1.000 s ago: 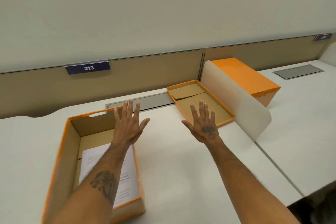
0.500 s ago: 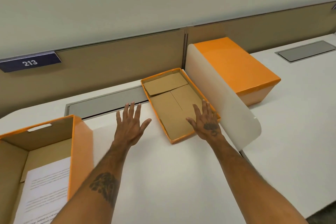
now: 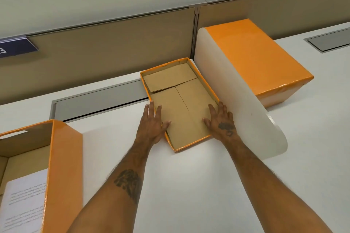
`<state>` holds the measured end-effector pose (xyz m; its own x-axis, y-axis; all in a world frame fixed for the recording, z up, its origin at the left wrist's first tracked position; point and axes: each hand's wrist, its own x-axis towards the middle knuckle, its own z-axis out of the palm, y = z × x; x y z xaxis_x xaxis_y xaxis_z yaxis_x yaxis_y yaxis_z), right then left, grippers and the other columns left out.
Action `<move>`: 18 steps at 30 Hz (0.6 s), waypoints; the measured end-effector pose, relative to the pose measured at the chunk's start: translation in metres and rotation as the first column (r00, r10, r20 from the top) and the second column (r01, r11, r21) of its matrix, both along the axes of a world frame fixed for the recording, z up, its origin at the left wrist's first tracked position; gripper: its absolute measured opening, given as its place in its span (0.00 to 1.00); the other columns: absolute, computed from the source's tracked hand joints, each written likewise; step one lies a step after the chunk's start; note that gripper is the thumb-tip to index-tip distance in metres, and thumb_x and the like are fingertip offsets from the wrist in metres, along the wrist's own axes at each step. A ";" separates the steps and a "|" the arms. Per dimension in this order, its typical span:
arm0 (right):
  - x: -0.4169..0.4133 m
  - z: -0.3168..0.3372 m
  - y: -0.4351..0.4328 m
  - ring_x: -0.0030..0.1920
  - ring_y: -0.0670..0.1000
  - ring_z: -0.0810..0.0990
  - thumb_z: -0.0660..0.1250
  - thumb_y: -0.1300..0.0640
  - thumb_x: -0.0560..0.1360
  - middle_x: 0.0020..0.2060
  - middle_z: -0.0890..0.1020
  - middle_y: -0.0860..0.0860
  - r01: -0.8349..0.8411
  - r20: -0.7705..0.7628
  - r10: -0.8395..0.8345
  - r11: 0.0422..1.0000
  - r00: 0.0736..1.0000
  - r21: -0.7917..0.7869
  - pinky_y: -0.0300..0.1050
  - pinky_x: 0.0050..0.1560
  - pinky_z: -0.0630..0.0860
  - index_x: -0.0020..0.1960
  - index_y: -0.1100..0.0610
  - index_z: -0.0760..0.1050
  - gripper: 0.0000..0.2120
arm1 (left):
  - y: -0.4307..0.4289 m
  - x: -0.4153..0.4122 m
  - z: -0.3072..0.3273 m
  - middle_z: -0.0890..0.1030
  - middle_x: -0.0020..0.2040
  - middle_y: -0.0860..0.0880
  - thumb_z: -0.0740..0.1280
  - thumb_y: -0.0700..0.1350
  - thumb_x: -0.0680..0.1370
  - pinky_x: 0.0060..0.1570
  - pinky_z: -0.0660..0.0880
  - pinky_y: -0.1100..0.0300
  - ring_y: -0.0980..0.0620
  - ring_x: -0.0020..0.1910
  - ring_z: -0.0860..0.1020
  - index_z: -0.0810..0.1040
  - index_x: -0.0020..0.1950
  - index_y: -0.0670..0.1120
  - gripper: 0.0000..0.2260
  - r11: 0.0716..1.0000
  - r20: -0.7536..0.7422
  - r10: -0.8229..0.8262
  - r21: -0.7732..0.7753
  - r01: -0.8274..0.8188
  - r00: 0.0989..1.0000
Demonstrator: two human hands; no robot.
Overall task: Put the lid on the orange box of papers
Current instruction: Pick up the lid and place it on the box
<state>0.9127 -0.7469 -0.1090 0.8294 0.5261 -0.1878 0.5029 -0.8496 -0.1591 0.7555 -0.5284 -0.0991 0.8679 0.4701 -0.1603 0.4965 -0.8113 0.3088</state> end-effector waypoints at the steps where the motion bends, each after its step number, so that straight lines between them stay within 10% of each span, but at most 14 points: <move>1: 0.000 -0.001 0.001 0.78 0.62 0.52 0.55 0.41 0.80 0.79 0.52 0.63 0.011 0.001 -0.011 1.000 1.000 -0.004 0.60 0.74 0.56 0.79 0.52 0.52 0.31 | -0.001 0.001 -0.001 0.42 0.81 0.44 0.57 0.61 0.80 0.73 0.57 0.44 0.43 0.79 0.43 0.49 0.80 0.47 0.35 0.998 -0.003 0.031 -0.056 -0.031 1.000; 5: -0.006 0.001 0.010 0.77 0.63 0.57 0.60 0.45 0.79 0.77 0.57 0.64 0.103 0.027 -0.104 0.994 0.994 0.035 0.61 0.73 0.59 0.78 0.54 0.55 0.31 | -0.010 0.003 0.001 0.46 0.81 0.41 0.63 0.51 0.80 0.69 0.64 0.41 0.39 0.78 0.52 0.45 0.80 0.46 0.36 0.932 0.013 0.238 -0.284 -0.225 0.971; 10: -0.017 0.016 0.026 0.68 0.61 0.68 0.62 0.50 0.78 0.70 0.69 0.60 0.270 -0.018 -0.272 0.944 0.962 0.189 0.57 0.63 0.67 0.74 0.57 0.62 0.26 | -0.022 0.006 0.003 0.73 0.68 0.39 0.64 0.43 0.79 0.62 0.73 0.46 0.38 0.64 0.74 0.47 0.79 0.43 0.35 0.863 0.083 0.384 -0.386 -0.326 0.920; 18: -0.033 0.034 0.028 0.66 0.60 0.72 0.59 0.59 0.80 0.66 0.76 0.58 0.536 -0.356 -0.439 0.806 0.825 0.250 0.54 0.62 0.73 0.76 0.54 0.62 0.25 | -0.018 -0.005 0.016 0.71 0.69 0.38 0.59 0.35 0.78 0.64 0.72 0.45 0.38 0.66 0.72 0.60 0.76 0.39 0.25 0.625 -0.019 0.684 -0.500 -0.600 0.729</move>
